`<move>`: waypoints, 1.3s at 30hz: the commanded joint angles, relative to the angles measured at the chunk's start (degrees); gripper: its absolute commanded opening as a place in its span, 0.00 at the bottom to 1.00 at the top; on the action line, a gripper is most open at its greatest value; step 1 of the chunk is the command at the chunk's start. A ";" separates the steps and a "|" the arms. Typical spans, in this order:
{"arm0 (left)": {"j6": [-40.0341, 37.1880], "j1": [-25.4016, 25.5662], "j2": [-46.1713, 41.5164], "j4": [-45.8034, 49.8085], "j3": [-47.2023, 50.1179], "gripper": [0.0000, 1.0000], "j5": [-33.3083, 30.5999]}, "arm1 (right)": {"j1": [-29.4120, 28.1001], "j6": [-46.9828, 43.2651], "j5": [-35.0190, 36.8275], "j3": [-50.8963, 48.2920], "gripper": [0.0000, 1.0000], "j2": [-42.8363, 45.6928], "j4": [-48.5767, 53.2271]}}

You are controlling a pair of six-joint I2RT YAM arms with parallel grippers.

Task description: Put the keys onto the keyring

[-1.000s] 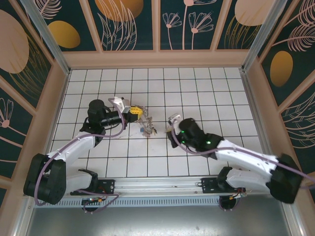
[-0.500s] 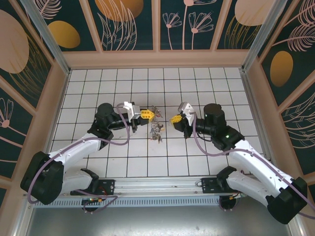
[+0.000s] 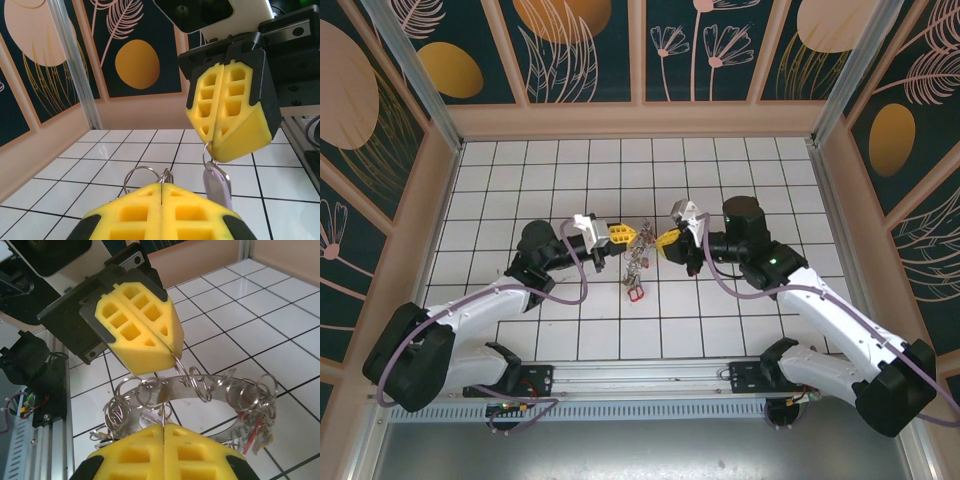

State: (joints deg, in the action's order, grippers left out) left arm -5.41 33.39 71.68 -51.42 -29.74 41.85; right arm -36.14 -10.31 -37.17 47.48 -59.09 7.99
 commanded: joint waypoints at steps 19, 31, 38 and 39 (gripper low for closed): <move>-1.25 2.55 9.80 -6.26 2.01 0.00 -7.16 | 4.11 -1.95 8.75 -0.99 0.00 -1.82 7.46; -0.19 2.58 23.07 -10.67 3.15 0.00 -4.21 | 13.85 -5.85 23.20 -0.94 0.00 -7.89 17.67; -0.24 3.05 32.23 -13.52 0.36 0.00 -4.15 | 14.58 -1.92 17.02 -2.34 0.00 -9.70 13.85; -0.76 3.30 33.33 -12.96 -0.34 0.00 -4.09 | 14.59 -1.53 16.08 -2.60 0.00 -9.88 13.48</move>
State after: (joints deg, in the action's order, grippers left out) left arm -5.89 35.97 102.74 -60.31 -27.92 35.94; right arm -21.93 -14.13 -17.08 45.87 -69.17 23.31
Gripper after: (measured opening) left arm 0.063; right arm 0.047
